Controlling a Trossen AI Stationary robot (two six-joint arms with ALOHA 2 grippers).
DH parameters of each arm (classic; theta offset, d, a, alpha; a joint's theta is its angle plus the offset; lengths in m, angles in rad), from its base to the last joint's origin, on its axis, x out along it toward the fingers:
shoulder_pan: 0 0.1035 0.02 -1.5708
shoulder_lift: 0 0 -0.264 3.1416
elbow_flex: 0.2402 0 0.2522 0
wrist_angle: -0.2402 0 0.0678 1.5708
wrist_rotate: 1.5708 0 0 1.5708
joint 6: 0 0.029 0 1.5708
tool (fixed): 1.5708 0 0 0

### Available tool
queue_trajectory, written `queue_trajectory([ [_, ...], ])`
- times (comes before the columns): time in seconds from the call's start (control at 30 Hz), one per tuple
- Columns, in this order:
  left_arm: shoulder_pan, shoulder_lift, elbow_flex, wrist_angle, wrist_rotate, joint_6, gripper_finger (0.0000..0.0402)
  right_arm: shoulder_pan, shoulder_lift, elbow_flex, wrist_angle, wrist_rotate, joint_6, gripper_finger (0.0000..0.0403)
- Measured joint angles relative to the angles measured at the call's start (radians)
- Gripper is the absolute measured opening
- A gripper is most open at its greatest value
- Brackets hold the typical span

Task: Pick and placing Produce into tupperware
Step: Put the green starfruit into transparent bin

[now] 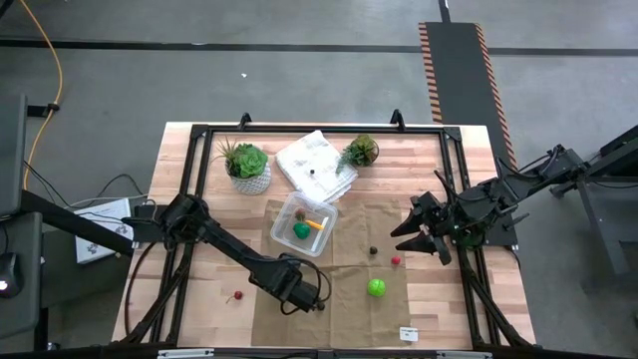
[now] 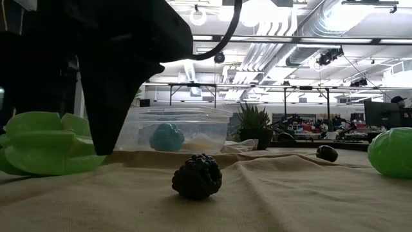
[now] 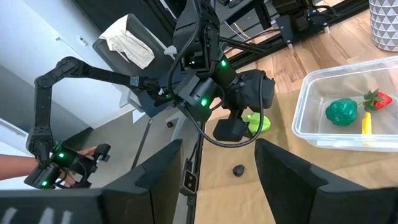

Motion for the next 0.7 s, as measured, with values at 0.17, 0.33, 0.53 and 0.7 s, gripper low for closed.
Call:
queue_trajectory([
  [0.17, 0.000, 0.000, 0.000, -0.001, -0.003, 0.001, 0.0325, 0.000, 0.000, 0.000, 0.000, 0.001, -0.005, 0.0190],
  [0.33, 0.000, 0.000, 0.000, -0.002, -0.004, 0.007, 0.0299, -0.007, 0.000, 0.000, -0.001, 0.001, -0.007, 0.0190],
  [0.53, 0.000, 0.000, 0.000, -0.002, -0.006, 0.025, 0.0250, -0.009, 0.000, 0.000, -0.004, 0.001, -0.008, 0.0190],
  [0.7, 0.000, -0.002, 0.000, -0.002, -0.005, 0.027, 0.0226, -0.009, 0.000, 0.000, -0.008, 0.001, -0.008, 0.0190],
])
